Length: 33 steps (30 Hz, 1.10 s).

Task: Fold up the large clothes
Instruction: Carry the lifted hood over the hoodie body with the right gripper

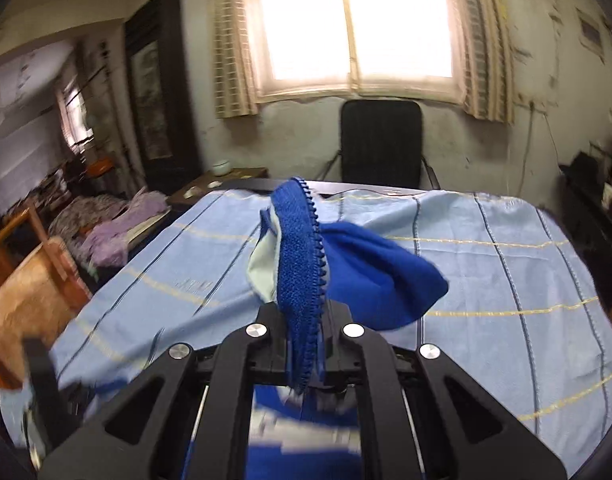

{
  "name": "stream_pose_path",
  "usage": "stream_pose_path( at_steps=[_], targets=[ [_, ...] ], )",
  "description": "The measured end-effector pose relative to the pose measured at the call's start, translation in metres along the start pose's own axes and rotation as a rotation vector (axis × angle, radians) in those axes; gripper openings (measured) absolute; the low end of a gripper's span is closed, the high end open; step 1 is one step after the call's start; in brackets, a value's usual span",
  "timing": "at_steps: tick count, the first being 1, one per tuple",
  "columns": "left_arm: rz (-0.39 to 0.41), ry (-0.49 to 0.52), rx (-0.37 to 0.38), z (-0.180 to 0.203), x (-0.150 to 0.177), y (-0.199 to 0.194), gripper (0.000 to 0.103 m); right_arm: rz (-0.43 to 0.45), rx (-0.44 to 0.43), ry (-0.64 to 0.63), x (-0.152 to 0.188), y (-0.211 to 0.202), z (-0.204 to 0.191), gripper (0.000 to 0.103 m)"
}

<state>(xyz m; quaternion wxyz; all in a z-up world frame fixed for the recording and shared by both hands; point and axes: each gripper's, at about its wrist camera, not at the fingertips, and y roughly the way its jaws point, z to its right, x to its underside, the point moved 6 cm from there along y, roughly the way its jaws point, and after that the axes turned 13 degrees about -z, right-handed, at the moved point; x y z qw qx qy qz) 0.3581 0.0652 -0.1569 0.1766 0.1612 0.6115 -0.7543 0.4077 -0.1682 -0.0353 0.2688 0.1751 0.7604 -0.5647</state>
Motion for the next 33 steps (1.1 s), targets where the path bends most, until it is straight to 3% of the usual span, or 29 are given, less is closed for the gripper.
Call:
stream_pose_path(
  at_steps=[4, 7, 11, 12, 13, 14, 20, 22, 26, 29, 33],
  targets=[
    [0.021, -0.025, 0.042, -0.005, 0.001, -0.014, 0.087, -0.042, -0.048, -0.079, 0.068, -0.040, -0.020, 0.007],
    [0.026, -0.005, 0.084, 0.001, 0.004, -0.022, 0.087, -0.121, -0.065, -0.086, 0.127, -0.056, -0.023, 0.010],
    [0.036, 0.079, 0.114, 0.020, 0.012, -0.031, 0.087, -0.253, -0.163, -0.108, 0.195, -0.075, -0.028, 0.034],
    [0.036, 0.102, 0.113, 0.025, 0.015, -0.032, 0.087, -0.262, -0.186, -0.108, 0.206, -0.084, -0.030, 0.046],
    [0.034, 0.112, 0.114, 0.028, 0.016, -0.032, 0.087, -0.254, -0.198, -0.106, 0.211, -0.093, -0.031, 0.055],
    [0.032, 0.121, 0.123, 0.032, 0.019, -0.034, 0.087, -0.238, -0.208, -0.097, 0.217, -0.105, -0.031, 0.056],
    [-0.004, 0.147, 0.215, 0.057, 0.021, -0.043, 0.087, -0.236, -0.292, 0.027, 0.236, -0.156, -0.012, 0.056],
    [-0.029, 0.164, 0.156, 0.066, 0.015, -0.035, 0.087, -0.226, -0.333, 0.085, 0.237, -0.162, 0.002, 0.056],
    [-0.079, 0.110, 0.106, 0.061, 0.002, -0.008, 0.087, -0.281, -0.392, 0.306, 0.241, -0.134, 0.035, 0.056],
    [-0.122, 0.051, 0.202, 0.055, 0.000, -0.002, 0.087, -0.328, -0.465, 0.415, 0.237, -0.099, 0.041, 0.056],
    [-0.098, 0.044, 0.262, 0.055, -0.004, -0.015, 0.087, -0.395, -0.547, 0.501, 0.226, -0.060, 0.036, 0.056]
  ],
)
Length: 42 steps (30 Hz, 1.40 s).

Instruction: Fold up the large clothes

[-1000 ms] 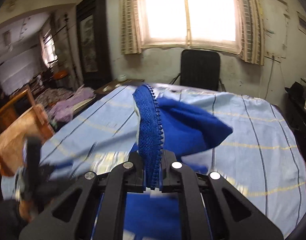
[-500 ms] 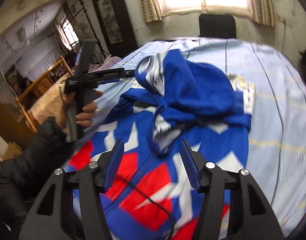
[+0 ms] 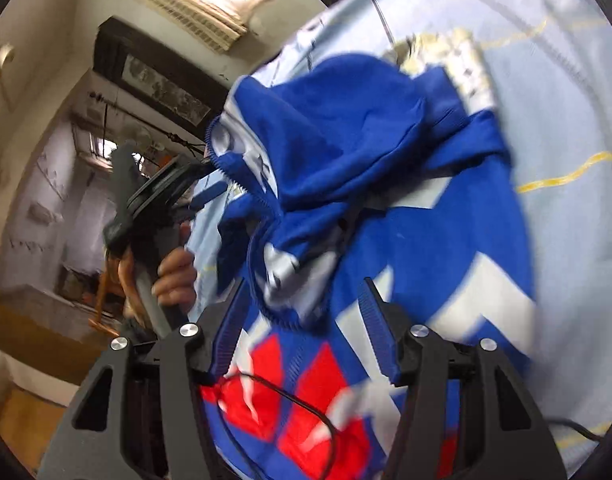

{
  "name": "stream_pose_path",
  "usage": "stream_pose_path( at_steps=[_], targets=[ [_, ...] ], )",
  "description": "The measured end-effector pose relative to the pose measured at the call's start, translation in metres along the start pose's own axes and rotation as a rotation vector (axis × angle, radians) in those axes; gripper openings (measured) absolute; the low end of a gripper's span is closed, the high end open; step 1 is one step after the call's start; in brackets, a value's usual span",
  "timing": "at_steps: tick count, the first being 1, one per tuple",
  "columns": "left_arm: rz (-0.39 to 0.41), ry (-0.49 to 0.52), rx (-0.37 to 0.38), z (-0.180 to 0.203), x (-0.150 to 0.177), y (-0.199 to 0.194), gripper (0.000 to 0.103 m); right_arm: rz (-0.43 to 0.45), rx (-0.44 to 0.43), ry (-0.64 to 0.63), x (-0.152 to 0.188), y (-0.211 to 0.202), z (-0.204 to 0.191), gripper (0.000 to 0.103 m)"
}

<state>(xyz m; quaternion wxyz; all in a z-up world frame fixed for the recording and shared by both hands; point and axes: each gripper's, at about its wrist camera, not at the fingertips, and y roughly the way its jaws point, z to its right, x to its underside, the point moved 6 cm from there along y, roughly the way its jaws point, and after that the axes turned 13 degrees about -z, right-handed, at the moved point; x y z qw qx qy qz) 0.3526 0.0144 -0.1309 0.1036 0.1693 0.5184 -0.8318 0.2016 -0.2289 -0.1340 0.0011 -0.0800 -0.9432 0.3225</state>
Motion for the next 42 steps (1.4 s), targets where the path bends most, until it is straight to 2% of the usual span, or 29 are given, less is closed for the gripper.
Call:
stream_pose_path(
  at_steps=[2, 4, 6, 8, 11, 12, 13, 14, 15, 16, 17, 18, 21, 25, 26, 28, 29, 31, 33, 34, 35, 36, 37, 38, 39, 40, 42],
  targets=[
    [0.027, 0.028, 0.019, 0.007, 0.001, -0.010, 0.087, 0.001, -0.046, 0.033, -0.011, 0.005, 0.000, 0.057],
    [0.032, 0.054, -0.001, 0.013, 0.001, -0.013, 0.088, 0.018, -0.041, 0.037, -0.019, 0.008, -0.002, 0.063],
    [0.027, 0.056, -0.043, 0.012, -0.002, -0.009, 0.088, -0.001, -0.035, 0.040, -0.020, 0.015, -0.004, 0.064],
    [0.006, 0.040, -0.045, 0.009, -0.005, -0.001, 0.088, -0.037, -0.033, 0.016, -0.013, 0.023, -0.009, 0.064],
    [-0.045, 0.017, -0.034, 0.003, -0.009, 0.016, 0.087, -0.073, 0.084, -0.094, -0.002, 0.035, -0.022, 0.072],
    [-0.061, 0.010, -0.023, 0.002, -0.010, 0.022, 0.083, -0.083, 0.123, -0.128, 0.002, 0.039, -0.024, 0.074],
    [-0.079, 0.006, -0.013, 0.002, -0.010, 0.028, 0.076, -0.099, 0.167, -0.159, 0.006, 0.046, -0.025, 0.074],
    [-0.100, 0.006, 0.001, 0.003, -0.009, 0.032, 0.052, -0.116, 0.205, -0.169, 0.007, 0.053, -0.023, 0.074],
    [-0.122, 0.015, 0.023, 0.005, -0.007, 0.035, 0.017, -0.126, 0.245, -0.182, 0.008, 0.058, -0.021, 0.069],
    [-0.142, 0.028, 0.043, 0.009, -0.005, 0.036, 0.003, -0.099, 0.303, -0.220, 0.008, 0.058, -0.023, 0.048],
    [-0.142, 0.042, 0.041, 0.011, -0.002, 0.033, 0.001, -0.098, 0.358, -0.239, 0.008, 0.058, -0.023, 0.030],
    [-0.125, 0.053, 0.030, 0.013, -0.001, 0.028, 0.000, -0.096, 0.372, -0.242, 0.007, 0.057, -0.022, 0.012],
    [-0.057, 0.101, 0.012, 0.019, 0.009, -0.003, 0.000, -0.049, 0.339, -0.214, 0.000, 0.034, -0.020, 0.009],
    [-0.043, 0.105, 0.073, 0.019, 0.030, -0.034, 0.000, 0.073, 0.406, -0.301, -0.006, -0.018, -0.037, 0.009],
    [-0.044, 0.095, 0.075, 0.019, 0.033, -0.036, 0.004, 0.082, 0.424, -0.327, -0.005, -0.024, -0.041, 0.009],
    [-0.045, 0.079, 0.089, 0.022, 0.031, -0.034, 0.040, 0.084, 0.469, -0.355, -0.004, -0.026, -0.042, 0.009],
    [-0.034, 0.059, 0.087, 0.023, 0.029, -0.034, 0.064, 0.073, 0.477, -0.356, -0.003, -0.022, -0.041, 0.009],
    [-0.024, 0.056, 0.100, 0.035, 0.025, -0.032, 0.066, 0.035, 0.483, -0.349, 0.000, -0.010, -0.033, 0.009],
    [-0.054, 0.097, 0.137, 0.057, 0.023, -0.025, 0.071, 0.011, 0.490, -0.346, 0.003, 0.000, -0.028, 0.009],
    [-0.066, 0.115, 0.124, 0.064, 0.022, -0.020, 0.074, 0.002, 0.492, -0.346, 0.005, 0.004, -0.025, 0.009],
    [-0.092, 0.143, 0.067, 0.073, 0.021, -0.007, 0.074, -0.005, 0.495, -0.347, 0.007, 0.004, -0.024, 0.009],
    [-0.111, 0.148, 0.018, 0.074, 0.020, 0.005, 0.071, -0.011, 0.498, -0.348, 0.009, 0.007, -0.024, 0.009],
    [-0.135, 0.138, -0.020, 0.073, 0.019, 0.017, 0.061, -0.016, 0.500, -0.350, 0.011, 0.011, -0.023, 0.009],
    [-0.173, 0.119, -0.006, 0.069, 0.019, 0.029, 0.017, -0.020, 0.501, -0.352, 0.012, 0.012, -0.023, 0.009],
    [-0.216, 0.095, 0.056, 0.065, 0.020, 0.037, 0.003, -0.022, 0.502, -0.354, 0.013, 0.012, -0.023, 0.009],
    [-0.223, 0.057, 0.095, 0.059, 0.021, 0.038, 0.003, -0.019, 0.507, -0.356, 0.013, 0.014, -0.023, 0.009],
    [-0.163, 0.055, 0.112, 0.051, 0.025, 0.021, 0.002, -0.005, 0.520, -0.358, 0.010, 0.009, -0.024, 0.009]
  ],
)
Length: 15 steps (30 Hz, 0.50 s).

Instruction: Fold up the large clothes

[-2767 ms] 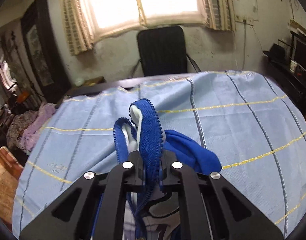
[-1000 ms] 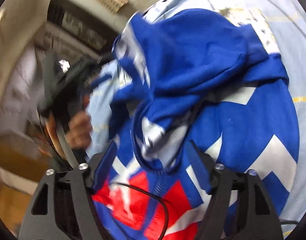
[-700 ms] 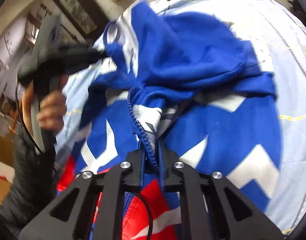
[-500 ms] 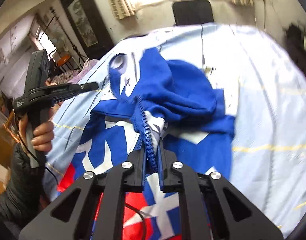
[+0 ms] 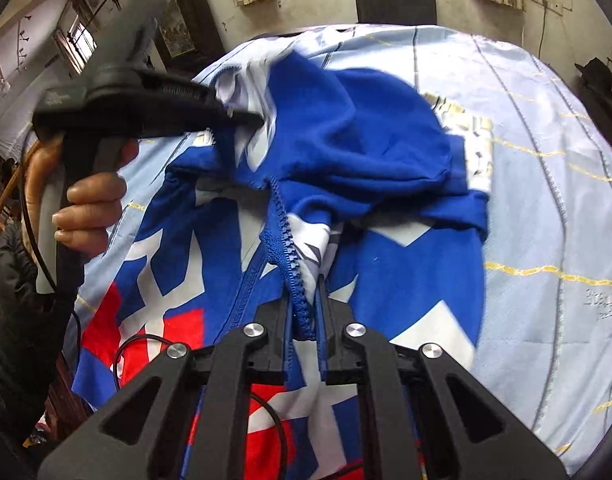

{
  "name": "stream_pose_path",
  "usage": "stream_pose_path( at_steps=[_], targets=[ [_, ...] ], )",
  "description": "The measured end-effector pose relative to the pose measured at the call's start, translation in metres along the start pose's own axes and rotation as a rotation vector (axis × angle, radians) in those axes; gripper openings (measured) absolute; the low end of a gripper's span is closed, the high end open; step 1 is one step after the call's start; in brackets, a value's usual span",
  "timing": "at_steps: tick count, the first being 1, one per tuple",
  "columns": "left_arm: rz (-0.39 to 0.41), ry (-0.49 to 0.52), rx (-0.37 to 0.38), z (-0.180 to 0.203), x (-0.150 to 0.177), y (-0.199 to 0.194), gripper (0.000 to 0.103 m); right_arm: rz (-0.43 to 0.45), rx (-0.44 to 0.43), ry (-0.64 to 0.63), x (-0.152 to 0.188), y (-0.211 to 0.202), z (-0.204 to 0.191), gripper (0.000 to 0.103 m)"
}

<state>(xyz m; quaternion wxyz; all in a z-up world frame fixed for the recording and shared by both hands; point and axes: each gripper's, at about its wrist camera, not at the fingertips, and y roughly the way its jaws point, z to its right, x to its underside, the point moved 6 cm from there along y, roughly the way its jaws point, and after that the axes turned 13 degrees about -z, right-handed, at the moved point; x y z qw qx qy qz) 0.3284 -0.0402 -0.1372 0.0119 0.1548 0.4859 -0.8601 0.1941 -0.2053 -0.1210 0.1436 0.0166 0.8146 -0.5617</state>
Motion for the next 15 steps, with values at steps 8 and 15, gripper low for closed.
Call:
stream_pose_path(
  at_steps=[8, 15],
  targets=[
    [-0.019, -0.024, 0.030, -0.033, 0.079, -0.025, 0.006, 0.071, -0.023, -0.043, -0.010, -0.027, -0.008, 0.009],
    [-0.027, -0.033, -0.016, -0.044, 0.103, -0.019, 0.048, -0.110, -0.083, 0.035, 0.035, 0.030, 0.007, 0.030]
  ],
)
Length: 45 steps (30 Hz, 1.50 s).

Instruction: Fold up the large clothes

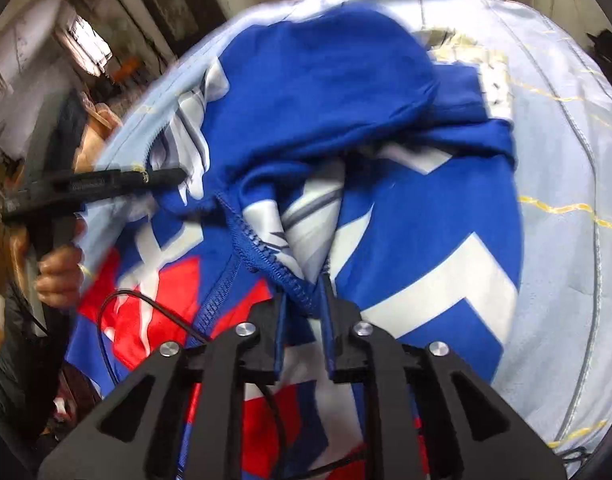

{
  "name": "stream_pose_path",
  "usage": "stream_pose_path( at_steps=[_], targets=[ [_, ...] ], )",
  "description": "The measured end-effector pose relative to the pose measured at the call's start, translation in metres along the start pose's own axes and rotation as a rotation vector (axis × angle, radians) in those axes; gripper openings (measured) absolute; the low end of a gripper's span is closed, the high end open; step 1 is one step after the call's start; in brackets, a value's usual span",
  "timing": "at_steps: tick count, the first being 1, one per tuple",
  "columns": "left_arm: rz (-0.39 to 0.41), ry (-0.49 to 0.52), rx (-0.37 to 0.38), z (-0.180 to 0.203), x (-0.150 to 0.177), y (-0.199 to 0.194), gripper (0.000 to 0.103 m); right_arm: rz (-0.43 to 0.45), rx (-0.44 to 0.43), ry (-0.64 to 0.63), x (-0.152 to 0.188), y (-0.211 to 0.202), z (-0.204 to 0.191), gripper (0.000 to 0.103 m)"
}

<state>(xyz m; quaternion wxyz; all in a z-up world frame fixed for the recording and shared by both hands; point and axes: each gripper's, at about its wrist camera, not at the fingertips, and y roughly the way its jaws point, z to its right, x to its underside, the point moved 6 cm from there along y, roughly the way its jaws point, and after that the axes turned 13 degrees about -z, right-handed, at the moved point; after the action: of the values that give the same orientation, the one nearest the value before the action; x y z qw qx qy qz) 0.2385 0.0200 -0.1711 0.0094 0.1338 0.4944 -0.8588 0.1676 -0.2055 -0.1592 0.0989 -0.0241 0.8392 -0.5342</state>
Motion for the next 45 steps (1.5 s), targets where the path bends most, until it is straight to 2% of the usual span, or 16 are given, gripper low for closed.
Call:
stream_pose_path(
  at_steps=[6, 11, 16, 18, 21, 23, 27, 30, 33, 35, 36, 37, 38, 40, 42, 45],
  targets=[
    [0.109, 0.084, -0.048, 0.018, 0.004, -0.038, 0.049, 0.104, -0.088, 0.072, 0.012, -0.042, 0.014, 0.030],
    [0.112, 0.166, -0.047, 0.048, 0.010, -0.042, 0.049, 0.136, -0.222, 0.074, 0.038, -0.070, 0.005, 0.031],
    [0.119, 0.227, -0.030, 0.072, 0.025, -0.048, 0.051, 0.124, -0.280, 0.057, 0.067, -0.098, -0.002, 0.049],
    [0.129, 0.239, -0.042, 0.077, 0.026, -0.050, 0.061, 0.138, -0.302, 0.047, 0.078, -0.115, -0.003, 0.055],
    [0.137, 0.243, -0.092, 0.077, 0.014, -0.042, 0.063, 0.173, -0.220, 0.023, 0.082, -0.125, -0.002, 0.063],
    [0.114, 0.218, -0.098, 0.072, 0.001, -0.030, 0.063, 0.189, -0.163, 0.061, 0.062, -0.117, 0.010, 0.063],
    [0.076, 0.156, -0.119, 0.055, -0.018, -0.009, 0.063, 0.160, -0.175, 0.210, 0.005, -0.078, 0.042, 0.048],
    [0.071, 0.128, -0.126, 0.044, -0.026, -0.001, 0.063, 0.156, -0.205, 0.243, -0.033, -0.059, 0.050, 0.048],
    [0.064, 0.119, -0.135, 0.038, -0.035, 0.008, 0.063, 0.128, -0.215, 0.239, -0.067, -0.041, 0.050, 0.059],
    [0.069, 0.123, -0.162, 0.038, -0.041, 0.012, 0.063, 0.110, -0.206, 0.251, -0.082, -0.029, 0.051, 0.059],
    [0.076, 0.128, -0.177, 0.038, -0.045, 0.013, 0.062, 0.104, -0.205, 0.248, -0.089, -0.023, 0.051, 0.051],
    [0.092, 0.139, -0.198, 0.039, -0.049, 0.013, 0.062, 0.106, -0.196, 0.242, -0.094, -0.019, 0.051, 0.019],
    [0.111, 0.149, -0.219, 0.041, -0.053, 0.012, 0.062, 0.112, -0.170, 0.237, -0.100, -0.016, 0.051, 0.005],
    [0.158, 0.166, -0.273, 0.043, -0.065, 0.011, 0.062, 0.169, -0.144, 0.235, -0.108, -0.020, 0.055, 0.005],
    [0.181, 0.158, -0.328, 0.038, -0.078, 0.015, 0.062, 0.237, -0.055, 0.262, -0.115, -0.028, 0.068, 0.005],
    [0.124, 0.096, -0.296, 0.019, -0.092, 0.038, 0.065, 0.245, 0.026, 0.341, -0.123, -0.020, 0.099, 0.005]
  ],
)
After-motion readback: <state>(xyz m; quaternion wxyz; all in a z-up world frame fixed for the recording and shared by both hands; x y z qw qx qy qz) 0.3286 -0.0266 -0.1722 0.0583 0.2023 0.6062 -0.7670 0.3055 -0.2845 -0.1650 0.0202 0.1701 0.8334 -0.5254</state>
